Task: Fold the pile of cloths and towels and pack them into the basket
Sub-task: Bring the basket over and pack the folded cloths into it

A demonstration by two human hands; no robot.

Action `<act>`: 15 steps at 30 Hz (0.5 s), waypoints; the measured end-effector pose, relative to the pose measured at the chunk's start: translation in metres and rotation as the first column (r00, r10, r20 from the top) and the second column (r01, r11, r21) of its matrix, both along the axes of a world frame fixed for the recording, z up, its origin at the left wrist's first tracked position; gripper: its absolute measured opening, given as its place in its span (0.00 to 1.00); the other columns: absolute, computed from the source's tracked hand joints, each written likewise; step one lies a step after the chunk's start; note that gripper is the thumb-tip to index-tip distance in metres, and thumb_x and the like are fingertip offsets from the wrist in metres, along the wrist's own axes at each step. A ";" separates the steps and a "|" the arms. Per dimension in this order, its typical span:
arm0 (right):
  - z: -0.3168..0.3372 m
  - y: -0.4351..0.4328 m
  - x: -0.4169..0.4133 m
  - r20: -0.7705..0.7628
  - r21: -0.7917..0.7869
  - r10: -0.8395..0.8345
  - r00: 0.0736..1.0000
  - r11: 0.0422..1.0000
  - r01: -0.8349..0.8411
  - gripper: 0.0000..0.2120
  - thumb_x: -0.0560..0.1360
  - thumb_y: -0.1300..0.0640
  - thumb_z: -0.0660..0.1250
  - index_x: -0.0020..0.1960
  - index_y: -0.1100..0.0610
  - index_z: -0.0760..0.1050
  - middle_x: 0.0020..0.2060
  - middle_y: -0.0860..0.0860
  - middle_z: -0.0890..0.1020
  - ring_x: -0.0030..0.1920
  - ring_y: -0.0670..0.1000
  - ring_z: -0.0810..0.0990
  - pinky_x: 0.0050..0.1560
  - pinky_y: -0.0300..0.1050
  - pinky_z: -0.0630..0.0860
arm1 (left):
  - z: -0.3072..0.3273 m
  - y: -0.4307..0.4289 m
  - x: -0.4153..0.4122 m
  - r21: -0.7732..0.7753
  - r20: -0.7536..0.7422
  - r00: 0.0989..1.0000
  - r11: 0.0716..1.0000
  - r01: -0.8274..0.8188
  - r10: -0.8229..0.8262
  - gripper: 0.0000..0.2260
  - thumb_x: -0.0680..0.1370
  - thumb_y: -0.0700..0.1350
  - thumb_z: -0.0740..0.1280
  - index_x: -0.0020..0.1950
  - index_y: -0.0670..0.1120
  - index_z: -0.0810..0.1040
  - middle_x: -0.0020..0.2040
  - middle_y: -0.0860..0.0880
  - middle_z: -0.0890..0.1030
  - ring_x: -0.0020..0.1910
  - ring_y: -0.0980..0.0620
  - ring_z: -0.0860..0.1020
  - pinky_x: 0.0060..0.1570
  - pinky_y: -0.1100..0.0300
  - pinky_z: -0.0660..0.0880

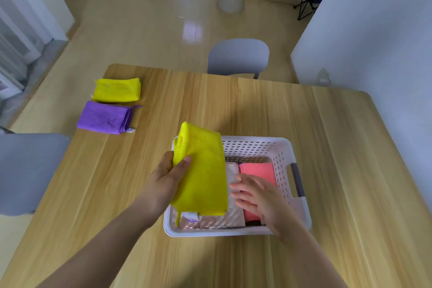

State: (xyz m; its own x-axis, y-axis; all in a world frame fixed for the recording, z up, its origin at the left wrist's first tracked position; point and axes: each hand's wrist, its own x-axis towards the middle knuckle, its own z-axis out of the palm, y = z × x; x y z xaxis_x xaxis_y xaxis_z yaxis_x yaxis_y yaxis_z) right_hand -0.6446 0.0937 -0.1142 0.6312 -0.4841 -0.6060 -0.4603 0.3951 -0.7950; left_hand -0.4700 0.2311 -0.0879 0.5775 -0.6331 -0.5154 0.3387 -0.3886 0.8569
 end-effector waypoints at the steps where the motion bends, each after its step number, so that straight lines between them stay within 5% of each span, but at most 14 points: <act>1: 0.001 0.000 0.000 0.042 0.086 -0.019 0.999 0.996 0.015 0.22 0.72 0.42 0.63 0.61 0.54 0.74 0.51 0.49 0.83 0.53 0.47 0.82 0.57 0.44 0.78 | -0.003 -0.007 -0.007 -0.008 -0.033 0.999 1.000 0.014 -0.014 0.12 0.75 0.59 0.65 0.53 0.54 0.74 0.53 0.48 0.81 0.52 0.48 0.80 0.51 0.52 0.77; 3: 0.001 -0.003 -0.004 0.082 0.185 -0.043 0.996 0.982 0.027 0.24 0.73 0.41 0.64 0.62 0.55 0.73 0.55 0.51 0.83 0.57 0.50 0.81 0.62 0.52 0.75 | -0.007 -0.024 -0.023 -0.011 -0.074 0.997 0.999 0.038 -0.039 0.01 0.79 0.53 0.60 0.49 0.58 0.71 0.53 0.54 0.79 0.49 0.55 0.78 0.45 0.60 0.75; 7: -0.008 -0.011 -0.015 0.034 0.028 -0.139 0.990 0.990 0.139 0.18 0.71 0.43 0.69 0.55 0.53 0.80 0.53 0.54 0.83 0.56 0.57 0.80 0.60 0.63 0.74 | -0.023 -0.051 -0.052 0.045 -0.012 0.985 0.984 0.170 -0.169 0.08 0.81 0.48 0.58 0.60 0.51 0.68 0.59 0.48 0.75 0.51 0.52 0.75 0.42 0.63 0.72; 12: -0.024 -0.026 -0.033 -0.267 -0.358 -0.175 0.948 0.931 0.071 0.12 0.78 0.49 0.62 0.58 0.53 0.74 0.52 0.50 0.79 0.54 0.52 0.77 0.56 0.52 0.76 | -0.054 -0.076 -0.072 0.244 0.180 0.926 0.927 0.286 -0.333 0.11 0.78 0.49 0.66 0.55 0.47 0.68 0.49 0.49 0.75 0.42 0.56 0.74 0.34 0.65 0.69; 15: -0.032 -0.029 -0.036 -0.327 -0.526 -0.207 0.922 0.851 0.004 0.18 0.80 0.53 0.58 0.69 0.53 0.66 0.55 0.52 0.79 0.50 0.51 0.77 0.41 0.39 0.72 | -0.072 -0.092 -0.083 0.266 0.212 0.902 0.910 0.318 -0.377 0.09 0.77 0.48 0.67 0.52 0.48 0.70 0.45 0.50 0.76 0.42 0.54 0.74 0.37 0.62 0.72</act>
